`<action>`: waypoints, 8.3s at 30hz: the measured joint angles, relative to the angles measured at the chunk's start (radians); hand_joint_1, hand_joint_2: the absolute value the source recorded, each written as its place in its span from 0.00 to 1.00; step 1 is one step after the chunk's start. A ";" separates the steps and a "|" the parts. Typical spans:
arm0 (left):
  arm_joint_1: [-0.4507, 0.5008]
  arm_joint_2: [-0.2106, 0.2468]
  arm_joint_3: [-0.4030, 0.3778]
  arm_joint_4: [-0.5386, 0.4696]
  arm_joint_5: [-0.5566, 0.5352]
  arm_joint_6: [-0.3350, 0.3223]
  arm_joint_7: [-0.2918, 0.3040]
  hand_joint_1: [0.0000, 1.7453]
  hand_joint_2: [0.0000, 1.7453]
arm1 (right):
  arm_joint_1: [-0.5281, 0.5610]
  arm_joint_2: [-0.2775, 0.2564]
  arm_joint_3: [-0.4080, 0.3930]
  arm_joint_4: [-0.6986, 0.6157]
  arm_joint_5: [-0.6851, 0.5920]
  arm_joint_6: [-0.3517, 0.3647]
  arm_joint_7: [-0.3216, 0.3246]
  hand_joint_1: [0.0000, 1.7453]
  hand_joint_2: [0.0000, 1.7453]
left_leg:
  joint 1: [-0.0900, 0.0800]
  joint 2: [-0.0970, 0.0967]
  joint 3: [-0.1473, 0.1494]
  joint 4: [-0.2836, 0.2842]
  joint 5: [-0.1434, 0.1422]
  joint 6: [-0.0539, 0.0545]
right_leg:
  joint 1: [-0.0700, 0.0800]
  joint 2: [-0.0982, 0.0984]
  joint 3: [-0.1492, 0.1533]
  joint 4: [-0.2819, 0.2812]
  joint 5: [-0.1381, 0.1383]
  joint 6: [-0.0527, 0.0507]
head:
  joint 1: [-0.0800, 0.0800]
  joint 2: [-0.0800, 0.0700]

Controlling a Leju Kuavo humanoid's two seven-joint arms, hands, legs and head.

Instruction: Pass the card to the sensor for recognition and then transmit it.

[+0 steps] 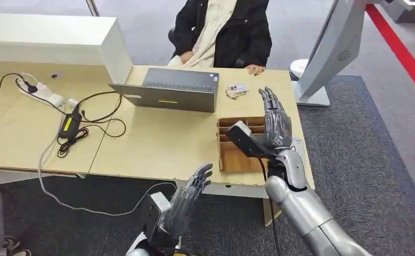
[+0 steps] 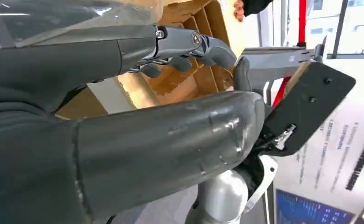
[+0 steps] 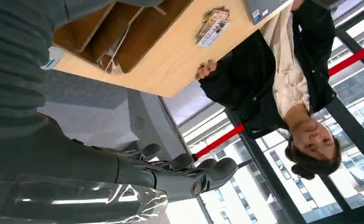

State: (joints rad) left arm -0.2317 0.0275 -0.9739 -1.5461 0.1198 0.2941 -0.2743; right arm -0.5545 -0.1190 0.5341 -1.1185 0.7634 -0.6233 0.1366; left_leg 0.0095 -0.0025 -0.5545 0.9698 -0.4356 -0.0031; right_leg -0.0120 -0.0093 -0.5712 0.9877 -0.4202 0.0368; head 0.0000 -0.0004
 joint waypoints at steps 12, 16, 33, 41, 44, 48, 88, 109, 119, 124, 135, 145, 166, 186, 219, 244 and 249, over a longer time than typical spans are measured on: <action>0.000 0.003 0.000 -0.013 0.005 0.002 -0.001 0.00 0.00 | -0.057 -0.001 0.038 0.087 0.091 0.044 0.047 0.00 1.00 | 0.000 0.000 0.000 0.000 0.000 0.000 | 0.000 0.000 0.000 0.000 0.000 0.000 | 0.000 0.000; 0.000 0.004 0.000 -0.017 0.006 0.002 -0.001 0.00 0.00 | -0.090 0.003 0.054 0.145 0.131 0.058 0.056 0.00 1.00 | 0.000 0.000 0.000 0.000 0.000 0.000 | 0.000 0.000 0.000 0.000 0.000 0.000 | 0.000 0.000; 0.026 0.005 0.014 -0.018 -0.018 -0.037 -0.004 0.00 0.00 | -0.127 -0.013 0.077 0.299 0.347 0.050 0.195 0.00 1.00 | 0.000 0.000 0.000 0.000 0.000 0.000 | 0.000 0.000 0.000 0.000 0.000 0.000 | 0.000 0.000; 0.031 0.005 0.017 -0.018 -0.023 -0.030 -0.001 0.00 0.00 | -0.128 -0.035 0.074 0.314 0.354 0.034 0.209 0.00 1.00 | 0.000 0.000 0.000 0.000 0.000 0.000 | 0.000 0.000 0.000 0.000 0.000 0.000 | 0.000 0.000; 0.034 0.005 0.017 -0.018 -0.023 -0.028 0.000 0.00 0.00 | -0.128 -0.045 0.066 0.314 0.347 0.030 0.207 0.00 1.00 | 0.000 0.000 0.000 0.000 0.000 0.000 | 0.000 0.000 0.000 0.000 0.000 0.000 | 0.000 0.000; 0.034 0.005 0.017 -0.018 -0.023 -0.026 0.000 0.00 0.00 | -0.129 -0.050 0.059 0.314 0.347 0.029 0.195 0.00 1.00 | 0.000 0.000 0.000 0.000 0.000 0.000 | 0.000 0.000 0.000 0.000 0.000 0.000 | 0.000 0.000; 0.032 0.004 0.017 -0.016 -0.018 -0.042 -0.021 0.00 0.00 | -0.163 -0.015 0.059 0.379 0.325 0.101 0.133 0.00 1.00 | 0.000 0.000 0.000 0.000 0.000 0.000 | 0.000 0.000 0.000 0.000 0.000 0.000 | 0.000 0.000; 0.032 0.004 0.017 -0.015 -0.014 -0.031 -0.022 0.00 0.00 | -0.184 -0.006 0.059 0.407 0.312 0.117 0.134 0.00 1.00 | 0.000 0.000 0.000 0.000 0.000 0.000 | 0.000 0.000 0.000 0.000 0.000 0.000 | 0.000 0.000; 0.032 0.004 0.017 -0.015 -0.007 -0.031 -0.022 0.00 0.00 | -0.187 -0.006 0.059 0.415 0.291 0.159 0.142 1.00 1.00 | 0.000 0.000 0.000 0.000 0.000 0.000 | 0.000 0.000 0.000 0.000 0.000 0.000 | 0.000 0.000; 0.033 0.004 0.017 -0.015 -0.005 -0.035 -0.022 0.00 0.00 | -0.187 -0.007 0.059 0.416 0.288 0.190 0.145 1.00 1.00 | 0.000 0.000 0.000 0.000 0.000 0.000 | 0.000 0.000 0.000 0.000 0.000 0.000 | 0.000 0.000; 0.034 0.004 0.017 -0.015 -0.008 -0.040 -0.022 0.00 0.00 | -0.187 -0.007 0.059 0.415 0.287 0.212 0.152 1.00 1.00 | 0.000 0.000 0.000 0.000 0.000 0.000 | 0.000 0.000 0.000 0.000 0.000 0.000 | 0.000 0.000; 0.035 0.004 0.017 -0.015 -0.020 -0.043 -0.024 0.00 0.00 | -0.187 0.002 0.059 0.415 0.301 0.155 0.152 1.00 1.00 | 0.000 0.000 0.000 0.000 0.000 0.000 | 0.000 0.000 0.000 0.000 0.000 0.000 | 0.000 0.000; 0.012 -0.004 0.016 0.014 -0.010 -0.076 -0.045 0.00 0.00 | -0.287 -0.017 0.058 0.255 0.372 0.121 0.175 1.00 1.00 | 0.000 0.000 0.000 0.000 0.000 0.000 | 0.000 0.000 0.000 0.000 0.000 0.000 | 0.000 0.000; -0.026 -0.032 0.008 0.048 0.006 -0.160 -0.068 0.00 0.00 | -0.443 0.014 0.064 0.416 0.323 0.146 0.172 1.00 1.00 | 0.000 0.000 0.000 0.000 0.001 0.000 | 0.000 0.000 0.000 0.000 0.001 0.000 | 0.000 0.000; -0.065 -0.050 -0.034 0.134 0.082 -0.146 -0.115 0.00 0.00 | -0.507 0.061 0.067 0.700 0.288 0.134 0.214 0.00 1.00 | 0.000 0.000 0.000 0.000 0.000 0.000 | 0.000 0.000 0.000 0.000 0.001 0.000 | 0.000 0.000; -0.065 -0.059 -0.041 0.190 0.063 -0.056 -0.126 0.00 0.00 | -0.426 0.138 -0.133 0.530 0.165 -0.077 -0.289 0.00 1.00 | 0.001 0.000 0.000 0.000 0.001 0.000 | 0.001 0.000 0.000 0.001 0.000 -0.001 | 0.000 0.000; -0.041 -0.050 -0.025 0.161 0.023 -0.021 -0.092 0.00 0.00 | -0.265 0.211 -0.279 0.307 -0.141 -0.080 -0.554 0.00 1.00 | 0.003 -0.001 0.001 0.000 0.001 -0.001 | 0.003 -0.001 0.002 0.001 0.000 -0.001 | 0.000 0.000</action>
State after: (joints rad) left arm -0.2724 -0.0225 -0.9991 -1.3856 0.1426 0.2732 -0.3666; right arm -0.8195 0.0924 0.2551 -0.8116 0.6219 -0.7034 -0.4175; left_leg 0.0121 -0.0040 -0.5533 0.9698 -0.4350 -0.0039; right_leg -0.0095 -0.0105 -0.5694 0.9884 -0.4205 0.0358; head -0.0004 -0.0004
